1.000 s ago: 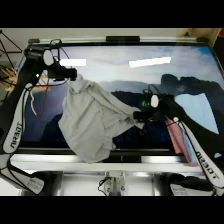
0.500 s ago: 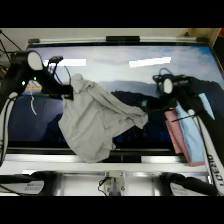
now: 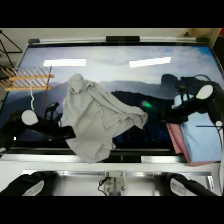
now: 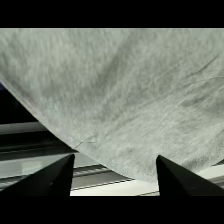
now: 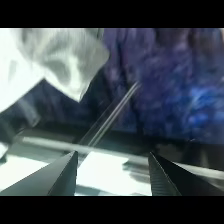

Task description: Fold the shirts.

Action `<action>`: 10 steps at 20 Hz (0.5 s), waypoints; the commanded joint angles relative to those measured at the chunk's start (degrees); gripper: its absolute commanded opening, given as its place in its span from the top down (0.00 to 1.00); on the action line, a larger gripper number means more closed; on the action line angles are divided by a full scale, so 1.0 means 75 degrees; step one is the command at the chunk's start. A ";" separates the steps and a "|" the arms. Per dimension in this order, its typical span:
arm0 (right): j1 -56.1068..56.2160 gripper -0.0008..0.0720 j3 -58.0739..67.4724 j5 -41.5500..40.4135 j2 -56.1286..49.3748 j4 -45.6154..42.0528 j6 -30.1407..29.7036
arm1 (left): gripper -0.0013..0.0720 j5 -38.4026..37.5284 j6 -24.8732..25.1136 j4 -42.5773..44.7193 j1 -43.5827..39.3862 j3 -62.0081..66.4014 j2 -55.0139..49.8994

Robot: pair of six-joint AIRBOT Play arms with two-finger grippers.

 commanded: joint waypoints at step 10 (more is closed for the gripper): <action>-0.0163 0.23 -0.2285 -0.1606 0.0038 0.1402 -0.0513 | 0.14 0.1387 0.0012 -0.0705 0.0038 -0.1690 0.0102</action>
